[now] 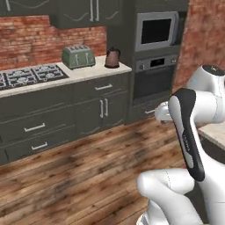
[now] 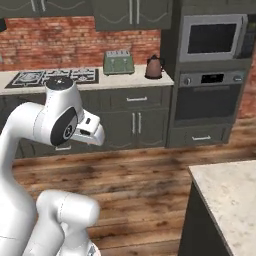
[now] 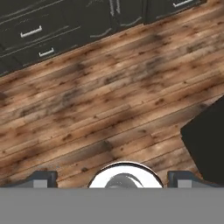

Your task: Navigate to the stove.

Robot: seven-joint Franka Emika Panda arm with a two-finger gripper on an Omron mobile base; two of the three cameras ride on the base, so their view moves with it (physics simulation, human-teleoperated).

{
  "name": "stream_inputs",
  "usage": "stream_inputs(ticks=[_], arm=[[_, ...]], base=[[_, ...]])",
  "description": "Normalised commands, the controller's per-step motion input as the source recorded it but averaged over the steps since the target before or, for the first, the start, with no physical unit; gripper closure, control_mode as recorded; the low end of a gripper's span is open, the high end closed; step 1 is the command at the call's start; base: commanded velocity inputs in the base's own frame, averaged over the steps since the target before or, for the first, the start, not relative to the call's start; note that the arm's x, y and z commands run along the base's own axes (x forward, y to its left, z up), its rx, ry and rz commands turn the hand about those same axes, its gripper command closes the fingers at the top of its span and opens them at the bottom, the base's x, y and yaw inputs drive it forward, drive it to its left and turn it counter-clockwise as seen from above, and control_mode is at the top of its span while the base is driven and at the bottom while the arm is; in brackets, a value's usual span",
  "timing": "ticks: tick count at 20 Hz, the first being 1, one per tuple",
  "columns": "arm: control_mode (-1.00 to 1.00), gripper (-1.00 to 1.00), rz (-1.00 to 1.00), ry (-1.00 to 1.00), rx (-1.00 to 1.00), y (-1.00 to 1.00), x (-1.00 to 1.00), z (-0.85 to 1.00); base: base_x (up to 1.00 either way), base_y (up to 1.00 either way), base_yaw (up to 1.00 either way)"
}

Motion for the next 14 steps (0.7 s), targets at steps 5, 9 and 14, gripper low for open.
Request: stream_inputs(ticks=[5, 9, 14], arm=[[1.0, -1.0, 0.0, 0.0, 0.0, 0.0, 0.0, 0.0], [1.0, -1.0, 0.0, 0.0, 0.0, 0.0, 0.0, 0.0], [1.0, -1.0, 0.0, 0.0, 0.0, 0.0, 0.0, 0.0]], base=[[0.73, 0.09, 0.79], [1.0, 0.44, 0.26], [1.0, 0.03, 0.0]])
